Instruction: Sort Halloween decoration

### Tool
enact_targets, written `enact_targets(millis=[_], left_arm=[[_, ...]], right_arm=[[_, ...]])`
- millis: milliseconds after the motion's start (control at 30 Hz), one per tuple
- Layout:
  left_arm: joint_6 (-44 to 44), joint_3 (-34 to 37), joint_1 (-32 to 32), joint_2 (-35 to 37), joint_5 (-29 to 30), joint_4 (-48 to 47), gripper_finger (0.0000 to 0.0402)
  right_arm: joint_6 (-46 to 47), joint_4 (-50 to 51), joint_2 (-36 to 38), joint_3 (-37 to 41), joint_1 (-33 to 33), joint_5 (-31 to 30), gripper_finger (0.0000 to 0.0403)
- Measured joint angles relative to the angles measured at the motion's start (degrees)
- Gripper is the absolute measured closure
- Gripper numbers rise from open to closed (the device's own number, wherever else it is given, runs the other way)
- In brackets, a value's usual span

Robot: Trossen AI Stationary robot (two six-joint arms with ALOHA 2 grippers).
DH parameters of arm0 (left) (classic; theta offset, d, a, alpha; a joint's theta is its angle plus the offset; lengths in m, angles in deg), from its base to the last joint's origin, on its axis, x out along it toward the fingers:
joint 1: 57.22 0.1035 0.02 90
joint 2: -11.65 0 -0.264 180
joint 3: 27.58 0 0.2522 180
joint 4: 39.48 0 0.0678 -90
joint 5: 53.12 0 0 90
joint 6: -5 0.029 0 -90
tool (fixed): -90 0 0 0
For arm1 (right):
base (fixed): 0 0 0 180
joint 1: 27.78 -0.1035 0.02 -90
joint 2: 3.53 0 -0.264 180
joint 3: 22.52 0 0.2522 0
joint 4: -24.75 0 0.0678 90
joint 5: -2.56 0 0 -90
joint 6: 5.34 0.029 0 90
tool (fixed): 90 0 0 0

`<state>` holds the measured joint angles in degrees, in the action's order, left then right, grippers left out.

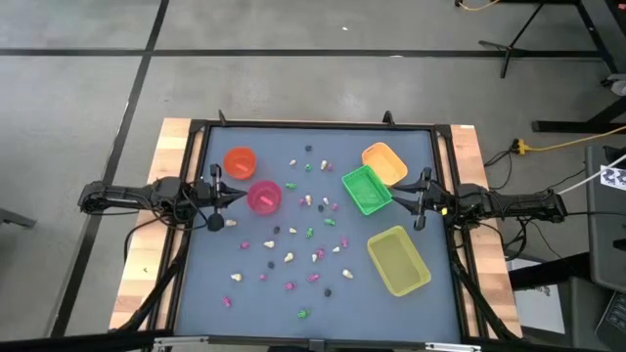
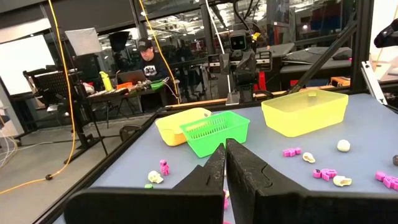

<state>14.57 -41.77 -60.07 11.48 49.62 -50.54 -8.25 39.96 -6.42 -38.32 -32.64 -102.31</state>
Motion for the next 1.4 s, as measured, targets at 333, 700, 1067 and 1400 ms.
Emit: enact_targets(millis=[333,700,1067,1400], left_arm=[[0.0,0.0,0.0,0.0,0.0,0.0,0.0401],[0.0,0.0,0.0,0.0,0.0,0.0,0.0401],[-3.4,0.0,0.0,0.0,-0.2,0.0,0.0401],[-3.4,0.0,0.0,0.0,-0.2,0.0,0.0401]], right_arm=[[0.0,-0.2,0.0,0.0,0.0,0.0,0.0258],[-0.4,-0.7,0.0,0.1,0.0,0.0,0.0258],[3.0,-1.0,0.0,0.1,0.0,1.9,0.0258],[17.4,-4.9,0.0,0.1,0.0,-5.0,0.0244]])
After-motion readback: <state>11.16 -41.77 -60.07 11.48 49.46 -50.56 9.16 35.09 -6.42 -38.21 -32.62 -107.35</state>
